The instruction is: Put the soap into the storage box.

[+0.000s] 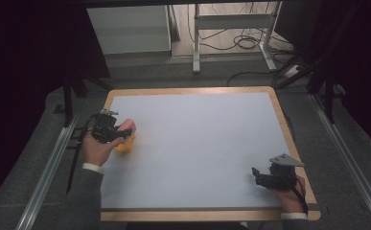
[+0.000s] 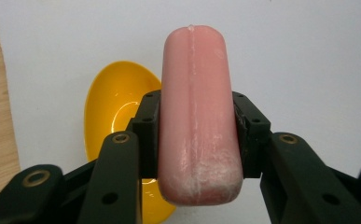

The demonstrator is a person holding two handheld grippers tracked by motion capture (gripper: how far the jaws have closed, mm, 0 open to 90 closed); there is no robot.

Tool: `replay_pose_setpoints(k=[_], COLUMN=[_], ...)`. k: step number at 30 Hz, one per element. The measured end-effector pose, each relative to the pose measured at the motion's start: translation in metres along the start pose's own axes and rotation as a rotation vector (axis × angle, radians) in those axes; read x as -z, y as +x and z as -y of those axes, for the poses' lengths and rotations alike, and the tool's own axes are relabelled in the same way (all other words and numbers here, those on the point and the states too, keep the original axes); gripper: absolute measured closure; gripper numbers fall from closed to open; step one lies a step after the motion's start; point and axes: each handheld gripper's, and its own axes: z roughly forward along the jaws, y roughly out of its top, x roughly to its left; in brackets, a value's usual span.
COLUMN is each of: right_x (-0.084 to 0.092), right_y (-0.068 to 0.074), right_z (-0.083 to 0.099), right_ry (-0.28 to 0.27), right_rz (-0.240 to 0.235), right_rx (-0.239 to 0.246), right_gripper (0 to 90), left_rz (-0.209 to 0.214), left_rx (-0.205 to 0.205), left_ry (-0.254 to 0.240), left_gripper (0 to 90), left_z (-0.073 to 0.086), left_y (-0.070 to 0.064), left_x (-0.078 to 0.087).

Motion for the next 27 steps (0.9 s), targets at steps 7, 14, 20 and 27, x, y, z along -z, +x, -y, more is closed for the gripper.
replay_pose_setpoints(k=[7, 14, 20, 27], right_x=[0.0, 0.0, -0.001, -0.001], right_y=[0.0, 0.0, 0.0, 0.0], right_z=[0.0, 0.0, 0.0, 0.001], right_ry=[0.001, 0.004, 0.004, 0.007], right_rz=[0.003, 0.004, 0.006, 0.009], right_rx=[0.0, 0.002, 0.003, 0.006], right_gripper=[11.5, 11.5, 11.5, 11.5], left_rz=[-0.017, -0.025, -0.033, -0.044], left_rx=[0.011, 0.024, 0.033, 0.039], left_ry=[0.01, 0.022, 0.029, 0.031], left_gripper=[60.0, 60.0, 60.0, 60.0], left_z=[0.0, 0.003, 0.005, 0.005], left_y=[0.006, 0.012, 0.016, 0.018], left_x=[-0.004, -0.01, -0.014, -0.017])
